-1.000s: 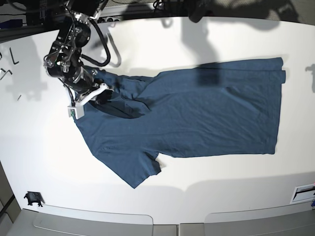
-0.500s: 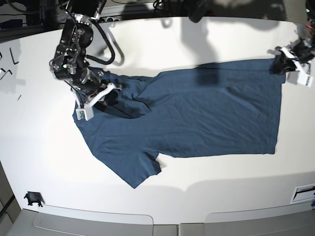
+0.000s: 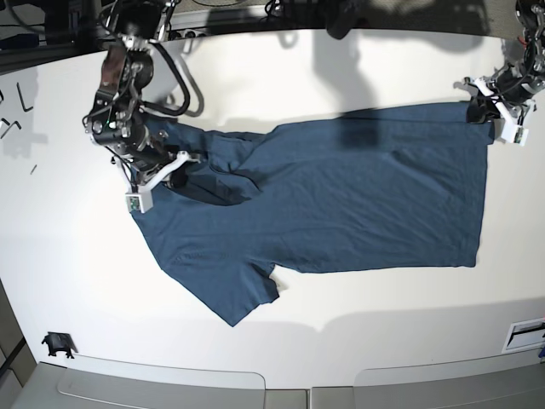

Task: Fold the T-shirt properly
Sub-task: 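Pull the grasped sleeve toward the collar with the right gripper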

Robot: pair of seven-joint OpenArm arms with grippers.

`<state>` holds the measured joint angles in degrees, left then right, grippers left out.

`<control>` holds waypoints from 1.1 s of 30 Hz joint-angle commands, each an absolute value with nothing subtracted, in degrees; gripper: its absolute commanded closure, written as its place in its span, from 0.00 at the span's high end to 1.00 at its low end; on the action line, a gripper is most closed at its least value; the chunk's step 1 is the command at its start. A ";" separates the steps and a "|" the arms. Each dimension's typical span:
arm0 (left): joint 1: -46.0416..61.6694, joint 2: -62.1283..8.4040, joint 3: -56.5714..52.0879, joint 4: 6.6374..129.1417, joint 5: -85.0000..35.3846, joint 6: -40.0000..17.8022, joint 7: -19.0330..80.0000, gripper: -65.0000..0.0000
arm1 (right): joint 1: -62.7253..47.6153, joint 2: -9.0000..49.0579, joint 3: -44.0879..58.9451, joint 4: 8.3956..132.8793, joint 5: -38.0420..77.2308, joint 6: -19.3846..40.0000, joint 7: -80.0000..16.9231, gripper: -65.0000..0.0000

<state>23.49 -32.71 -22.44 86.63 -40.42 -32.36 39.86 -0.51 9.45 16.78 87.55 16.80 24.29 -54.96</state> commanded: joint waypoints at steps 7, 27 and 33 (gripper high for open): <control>23.35 -33.82 -22.85 87.07 -40.42 -32.51 38.48 0.00 | 6.76 13.65 16.91 75.66 17.63 24.51 -51.37 0.00; 23.33 -34.30 -25.58 89.60 -41.12 -32.53 37.15 0.00 | 10.13 19.03 16.95 78.98 30.28 24.25 -57.95 0.00; 23.33 -32.03 -25.02 92.66 -43.51 -32.93 36.36 0.00 | 8.03 18.65 16.95 83.81 35.00 25.74 -62.26 0.00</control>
